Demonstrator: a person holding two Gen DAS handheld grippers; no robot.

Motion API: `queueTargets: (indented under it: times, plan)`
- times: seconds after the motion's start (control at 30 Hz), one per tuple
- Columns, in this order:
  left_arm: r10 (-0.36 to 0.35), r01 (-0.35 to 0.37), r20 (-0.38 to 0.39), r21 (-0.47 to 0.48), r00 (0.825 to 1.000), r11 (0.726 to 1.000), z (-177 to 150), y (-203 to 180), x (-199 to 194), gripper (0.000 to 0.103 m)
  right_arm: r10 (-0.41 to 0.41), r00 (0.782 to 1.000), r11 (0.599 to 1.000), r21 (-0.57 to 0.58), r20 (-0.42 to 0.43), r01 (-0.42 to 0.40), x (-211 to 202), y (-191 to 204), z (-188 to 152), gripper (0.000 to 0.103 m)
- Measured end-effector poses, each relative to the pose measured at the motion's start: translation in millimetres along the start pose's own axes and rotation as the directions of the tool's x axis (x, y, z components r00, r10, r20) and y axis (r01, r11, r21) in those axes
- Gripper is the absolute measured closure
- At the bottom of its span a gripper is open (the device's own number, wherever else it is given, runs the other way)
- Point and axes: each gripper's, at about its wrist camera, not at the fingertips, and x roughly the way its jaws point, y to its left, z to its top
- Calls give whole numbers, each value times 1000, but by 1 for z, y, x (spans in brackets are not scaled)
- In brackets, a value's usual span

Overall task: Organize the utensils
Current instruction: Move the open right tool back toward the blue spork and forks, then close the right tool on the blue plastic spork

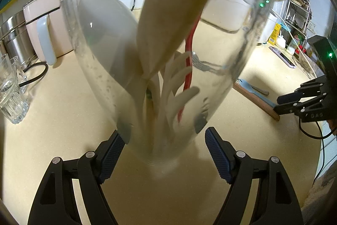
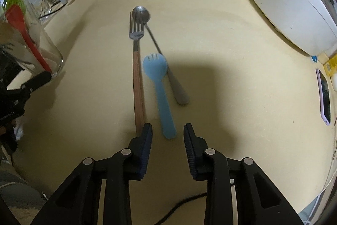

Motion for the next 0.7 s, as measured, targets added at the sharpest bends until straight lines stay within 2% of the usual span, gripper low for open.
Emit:
queueTargets:
  times: [0.2,0.4,0.7]
  plan:
    - [0,0,0,0,1000,1000,0,0,0,23,21,1000,998,-62,6,-21,1,11,5,72]
    - [-1,1,-1,0,1000,1000,0,0,0,23,27,999,999,-22,37,-27,8,-3,30,72]
    - [-2,2,-2,-2,1000,1000,-2,1,-1,23,28,997,997,-80,71,-22,14,-1,49,73]
